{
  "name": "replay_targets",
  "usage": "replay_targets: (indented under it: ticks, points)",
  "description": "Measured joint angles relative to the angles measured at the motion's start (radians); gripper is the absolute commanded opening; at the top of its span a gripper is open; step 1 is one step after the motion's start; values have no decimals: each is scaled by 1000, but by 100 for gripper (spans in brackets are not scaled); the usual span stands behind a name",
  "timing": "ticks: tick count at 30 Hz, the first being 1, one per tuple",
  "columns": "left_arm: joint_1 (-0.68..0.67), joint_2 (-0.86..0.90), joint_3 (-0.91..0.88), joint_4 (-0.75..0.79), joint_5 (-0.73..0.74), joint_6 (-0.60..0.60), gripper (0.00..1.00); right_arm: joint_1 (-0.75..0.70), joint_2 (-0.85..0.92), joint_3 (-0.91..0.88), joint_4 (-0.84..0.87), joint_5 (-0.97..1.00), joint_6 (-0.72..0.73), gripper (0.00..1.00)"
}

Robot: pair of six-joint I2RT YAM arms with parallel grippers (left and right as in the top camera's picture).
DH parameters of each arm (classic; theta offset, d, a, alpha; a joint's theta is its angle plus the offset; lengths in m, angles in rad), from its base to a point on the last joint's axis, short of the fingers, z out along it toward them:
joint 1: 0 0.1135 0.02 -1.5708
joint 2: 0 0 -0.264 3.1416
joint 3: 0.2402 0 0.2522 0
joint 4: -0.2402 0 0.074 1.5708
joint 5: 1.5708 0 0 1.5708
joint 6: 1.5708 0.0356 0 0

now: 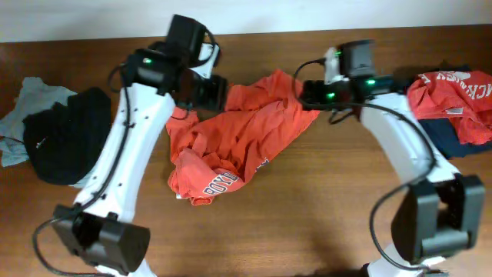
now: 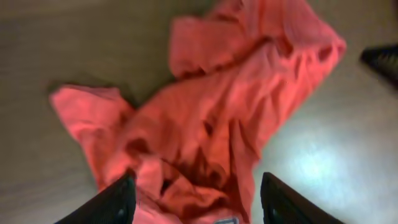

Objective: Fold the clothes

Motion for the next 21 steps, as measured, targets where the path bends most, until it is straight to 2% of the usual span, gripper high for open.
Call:
replay_targets:
  ticks: [12, 21]
  points:
    - [56, -18, 0, 2, -42, -23, 64, 114, 180, 0, 160, 121, 285, 61]
    - [56, -18, 0, 2, -60, -26, 64, 117, 228, 1, 245, 150, 397, 34]
